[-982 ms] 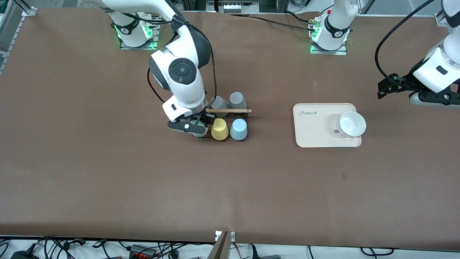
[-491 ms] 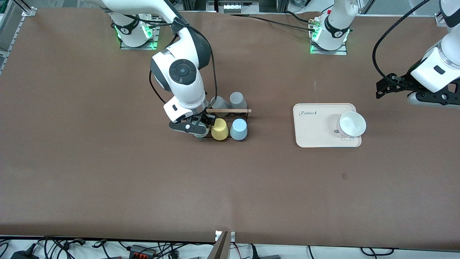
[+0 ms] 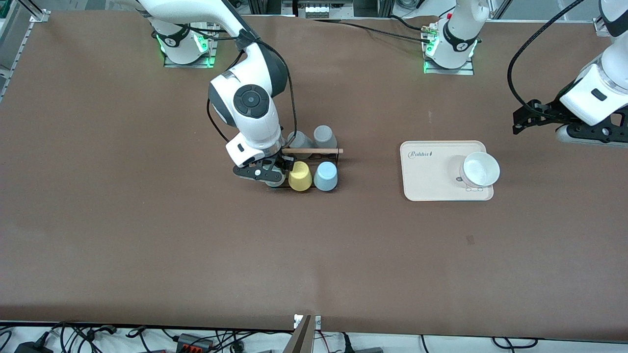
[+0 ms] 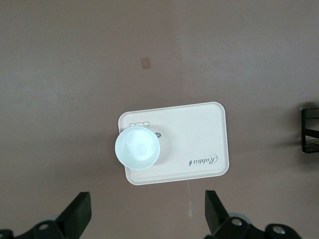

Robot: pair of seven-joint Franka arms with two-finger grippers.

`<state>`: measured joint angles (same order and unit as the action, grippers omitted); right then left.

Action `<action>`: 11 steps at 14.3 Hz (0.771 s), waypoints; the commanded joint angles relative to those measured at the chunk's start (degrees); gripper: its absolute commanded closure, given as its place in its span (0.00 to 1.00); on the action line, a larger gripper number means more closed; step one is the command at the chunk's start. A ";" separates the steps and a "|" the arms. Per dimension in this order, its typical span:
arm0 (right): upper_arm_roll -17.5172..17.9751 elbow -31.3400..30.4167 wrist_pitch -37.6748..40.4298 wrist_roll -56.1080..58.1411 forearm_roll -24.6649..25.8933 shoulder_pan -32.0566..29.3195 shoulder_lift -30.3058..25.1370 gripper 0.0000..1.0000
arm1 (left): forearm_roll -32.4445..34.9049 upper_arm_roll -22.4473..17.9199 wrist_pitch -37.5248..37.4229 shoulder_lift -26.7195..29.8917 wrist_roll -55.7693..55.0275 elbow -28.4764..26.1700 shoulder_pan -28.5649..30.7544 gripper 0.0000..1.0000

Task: Hang scattered cups on rack with three cups
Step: 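Lower the teal cup onto a rack peg and open the right gripper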

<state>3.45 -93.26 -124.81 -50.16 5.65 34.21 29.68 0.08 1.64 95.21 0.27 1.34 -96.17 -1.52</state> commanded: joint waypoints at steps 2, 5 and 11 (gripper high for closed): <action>-0.37 -0.60 -1.57 -1.70 0.06 0.86 0.38 0.60 | 0.45 0.29 -1.26 -0.45 0.68 1.42 0.20 0.00; -0.46 -0.69 -1.48 -1.70 0.06 0.94 0.38 0.20 | 0.45 0.29 -1.26 -0.45 0.68 1.42 0.20 0.00; -0.72 -0.69 -0.78 -1.09 0.06 0.86 -0.32 0.00 | 0.45 0.30 -1.26 -0.45 0.68 1.51 0.20 0.00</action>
<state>3.37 -93.61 -125.72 -50.74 5.65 34.56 30.35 0.08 1.64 95.21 0.27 1.34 -96.12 -1.52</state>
